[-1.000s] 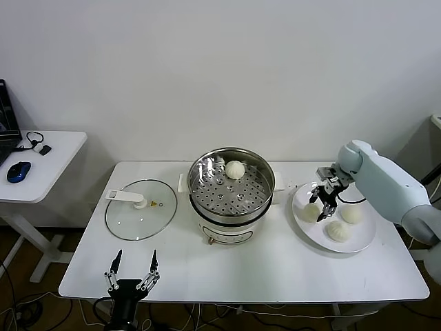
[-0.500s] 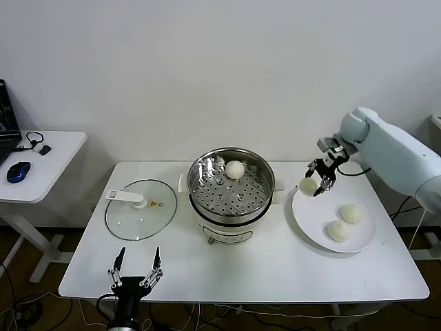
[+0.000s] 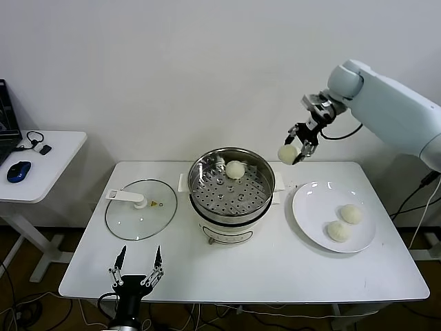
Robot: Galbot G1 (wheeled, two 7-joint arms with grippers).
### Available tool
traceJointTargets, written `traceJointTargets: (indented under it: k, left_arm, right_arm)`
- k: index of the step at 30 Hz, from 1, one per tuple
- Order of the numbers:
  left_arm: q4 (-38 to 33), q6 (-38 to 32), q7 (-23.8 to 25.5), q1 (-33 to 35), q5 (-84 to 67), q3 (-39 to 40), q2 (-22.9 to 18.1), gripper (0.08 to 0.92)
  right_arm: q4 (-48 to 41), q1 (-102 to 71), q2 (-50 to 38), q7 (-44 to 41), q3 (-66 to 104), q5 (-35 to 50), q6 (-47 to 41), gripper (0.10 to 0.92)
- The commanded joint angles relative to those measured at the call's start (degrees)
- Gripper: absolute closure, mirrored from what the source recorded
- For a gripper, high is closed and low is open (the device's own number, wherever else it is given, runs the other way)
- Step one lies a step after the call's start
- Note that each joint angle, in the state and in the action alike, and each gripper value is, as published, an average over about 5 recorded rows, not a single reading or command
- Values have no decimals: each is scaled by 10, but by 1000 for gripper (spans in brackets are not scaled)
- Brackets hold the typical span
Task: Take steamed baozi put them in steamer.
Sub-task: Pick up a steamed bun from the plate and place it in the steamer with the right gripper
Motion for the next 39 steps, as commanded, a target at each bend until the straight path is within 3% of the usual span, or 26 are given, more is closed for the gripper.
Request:
traceJointTargets:
  k: [1, 23, 39]
  left_arm:
    - [-2, -1, 0, 0, 0, 1, -1, 177]
    - [-8, -6, 0, 1, 0, -5, 1, 177]
    - [-7, -4, -1, 1, -3, -6, 1, 177]
  right_arm:
    - [-14, 55, 97, 5, -58, 100, -66, 377]
    - [-145, -75, 281, 30, -22, 40, -93, 375]
    - [-170, -103, 287, 28, -12, 1, -82, 373]
